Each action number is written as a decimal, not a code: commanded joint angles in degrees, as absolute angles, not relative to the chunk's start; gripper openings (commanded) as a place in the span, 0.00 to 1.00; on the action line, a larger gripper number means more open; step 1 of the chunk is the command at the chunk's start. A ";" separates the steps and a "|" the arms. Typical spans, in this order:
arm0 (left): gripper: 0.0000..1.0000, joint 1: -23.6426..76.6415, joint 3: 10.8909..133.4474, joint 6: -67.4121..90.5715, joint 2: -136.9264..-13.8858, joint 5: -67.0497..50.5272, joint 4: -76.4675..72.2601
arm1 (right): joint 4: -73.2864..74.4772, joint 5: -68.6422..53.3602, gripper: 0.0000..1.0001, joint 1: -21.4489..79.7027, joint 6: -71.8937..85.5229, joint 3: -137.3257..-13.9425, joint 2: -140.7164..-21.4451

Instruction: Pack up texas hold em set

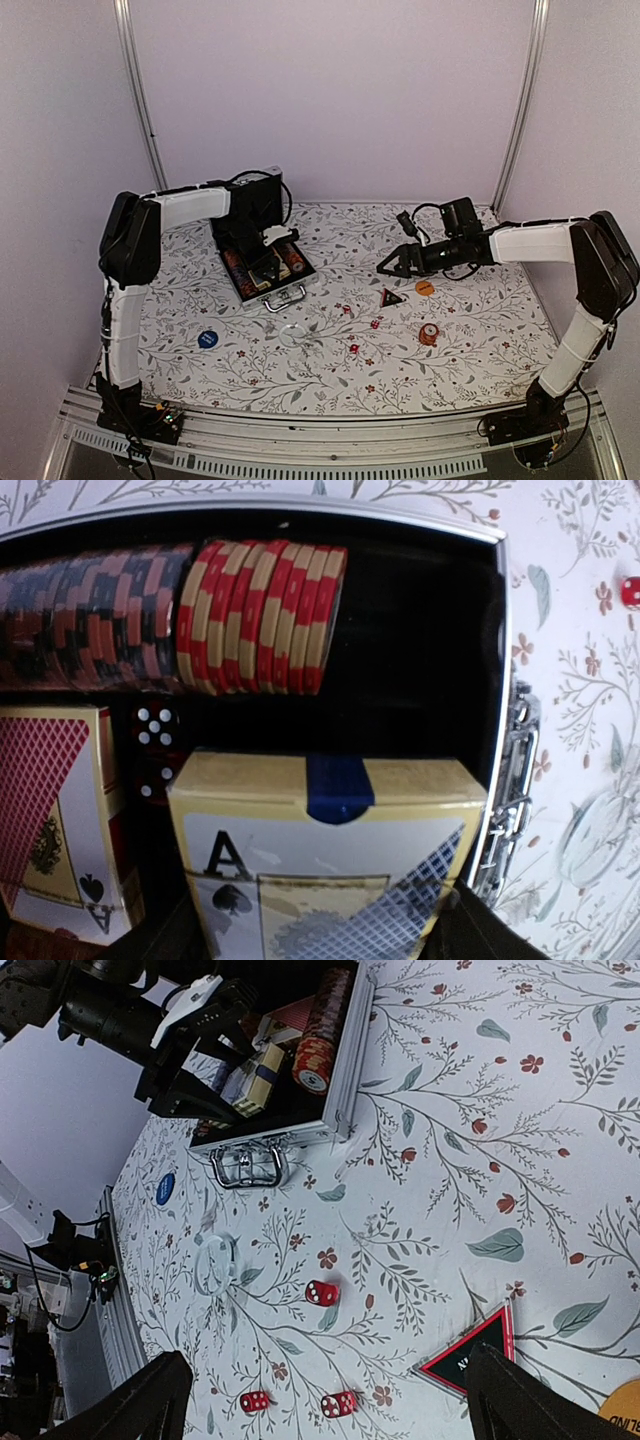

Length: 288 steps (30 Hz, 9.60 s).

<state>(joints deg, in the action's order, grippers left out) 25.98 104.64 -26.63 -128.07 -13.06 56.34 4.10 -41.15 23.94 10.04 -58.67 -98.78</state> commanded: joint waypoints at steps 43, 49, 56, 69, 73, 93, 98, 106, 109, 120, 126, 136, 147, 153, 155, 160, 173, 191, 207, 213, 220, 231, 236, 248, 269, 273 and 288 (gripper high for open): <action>0.78 26.31 106.95 -22.50 -125.93 -15.18 58.39 | 3.94 -41.58 0.99 23.73 9.68 -59.94 -100.46; 0.78 26.28 105.23 -21.55 -122.80 -15.13 56.33 | 3.78 -41.68 0.99 23.78 9.76 -59.78 -100.63; 0.76 26.31 100.71 -19.35 -119.81 -13.88 56.43 | 3.86 -41.63 0.99 23.74 9.77 -59.77 -100.61; 0.74 26.67 92.11 -15.82 -116.68 -16.39 54.62 | 3.60 -42.00 0.99 23.74 9.94 -60.12 -101.09; 0.73 26.80 91.56 -15.67 -117.16 -16.41 54.20 | 3.60 -41.93 0.99 23.74 9.98 -59.93 -100.92; 0.73 27.69 92.88 -15.68 -119.51 -15.99 54.41 | 4.12 -41.43 0.99 23.77 9.95 -59.86 -100.42; 0.74 28.02 93.05 -14.50 -115.93 -14.45 52.50 | 5.13 -37.61 0.99 23.81 9.64 -58.97 -98.78; 0.84 31.87 91.21 -11.16 -108.94 -3.61 44.57 | 7.18 -32.74 0.99 23.87 8.68 -57.69 -94.58; 0.91 33.22 89.00 -9.68 -107.30 0.77 40.06 | 7.57 -31.38 0.99 23.98 8.81 -57.06 -93.47; 1.00 34.19 81.01 -0.42 -100.34 -0.73 27.59 | 10.09 -24.20 0.99 24.41 9.41 -55.33 -89.33; 1.00 35.45 79.75 2.70 -98.35 -15.80 22.67 | 10.43 -22.29 0.99 24.44 10.61 -53.45 -87.71; 1.00 38.73 74.43 8.13 -96.68 -17.16 12.26 | 11.68 -18.78 0.99 24.44 10.88 -51.88 -84.06; 1.00 41.17 78.52 4.27 -106.22 -33.39 14.14 | 10.51 -17.67 0.99 24.43 10.98 -49.81 -82.53; 0.95 45.00 84.95 0.17 -113.09 -24.57 20.96 | 9.27 -18.12 0.99 24.46 11.07 -49.60 -82.68; 0.91 46.26 87.31 -1.67 -115.71 -21.80 23.08 | 9.00 -18.48 0.99 24.44 10.95 -49.66 -83.19; 0.82 48.66 92.56 -3.49 -121.77 -14.89 27.20 | 8.63 -18.92 0.99 24.43 10.56 -49.83 -84.34; 0.64 50.80 97.12 -7.94 -127.76 -9.64 32.21 | 7.60 -20.33 0.99 24.49 10.23 -50.30 -86.63; 0.48 51.24 100.34 -9.84 -130.70 -11.44 35.05 | 7.94 -20.94 0.99 24.48 10.20 -51.12 -88.65; 0.34 51.28 101.34 -10.05 -131.31 -11.75 35.86 | 7.56 -21.77 0.99 24.48 10.37 -50.97 -89.59; 0.16 51.24 101.51 -10.22 -131.38 -11.84 35.94 | 7.64 -22.10 0.99 24.43 10.37 -51.15 -89.81; 0.13 51.24 100.73 -11.06 -127.61 -10.27 37.66 | 8.10 -22.50 0.99 24.44 10.42 -51.83 -90.21; 0.07 45.02 88.90 -14.70 -111.60 -1.38 42.45 | 7.30 -22.35 0.99 24.44 9.42 -51.83 -90.09; 0.04 40.54 84.83 -16.55 -106.88 1.36 43.78 | 6.55 -22.23 0.99 24.47 9.05 -51.44 -90.15; 0.03 32.38 79.55 -20.92 -103.85 2.15 40.66 | 2.41 -24.60 0.99 24.46 8.72 -50.93 -91.88; 0.02 25.68 82.59 -24.90 -109.47 1.04 36.76 | 0.83 -26.63 0.99 24.35 7.96 -52.29 -95.70; 0.03 25.41 83.92 -25.30 -111.60 0.66 36.52 | 1.19 -26.52 0.99 24.43 7.69 -52.62 -95.93; 0.03 23.75 87.23 -24.76 -117.29 1.65 36.92 | 3.28 -26.45 0.99 24.39 7.32 -53.43 -95.47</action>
